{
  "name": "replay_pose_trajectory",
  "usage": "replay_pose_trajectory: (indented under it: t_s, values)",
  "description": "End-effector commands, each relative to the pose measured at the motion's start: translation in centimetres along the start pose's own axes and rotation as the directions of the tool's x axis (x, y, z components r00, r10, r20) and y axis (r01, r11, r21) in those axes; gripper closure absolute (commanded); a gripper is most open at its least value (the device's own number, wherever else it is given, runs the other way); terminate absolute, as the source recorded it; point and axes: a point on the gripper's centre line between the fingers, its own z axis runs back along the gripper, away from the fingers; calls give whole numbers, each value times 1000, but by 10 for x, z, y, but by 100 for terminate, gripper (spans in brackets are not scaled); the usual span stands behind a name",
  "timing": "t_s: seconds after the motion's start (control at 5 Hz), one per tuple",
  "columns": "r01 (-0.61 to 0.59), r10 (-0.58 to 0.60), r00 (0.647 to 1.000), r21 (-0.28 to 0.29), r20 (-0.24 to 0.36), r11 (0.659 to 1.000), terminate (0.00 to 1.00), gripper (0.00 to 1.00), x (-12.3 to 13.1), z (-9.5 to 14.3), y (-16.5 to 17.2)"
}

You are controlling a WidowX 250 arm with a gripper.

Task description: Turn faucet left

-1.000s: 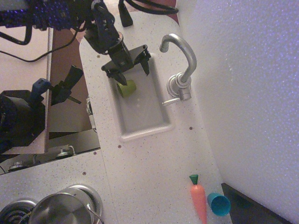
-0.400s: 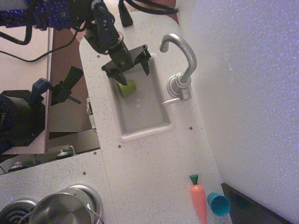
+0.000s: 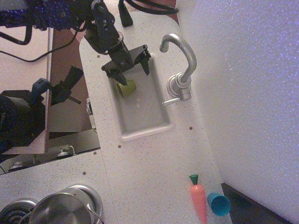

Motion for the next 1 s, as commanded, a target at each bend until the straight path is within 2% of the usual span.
replay_pose_trajectory:
  t_s: [0.0, 0.6, 0.8]
  values:
    - [27, -26, 1000, 45, -5, 999, 0, 0, 8, 15, 6]
    - [27, -26, 1000, 45, -5, 999, 0, 0, 8, 15, 6]
    - [27, -26, 1000, 45, -5, 999, 100, 0, 8, 15, 6]
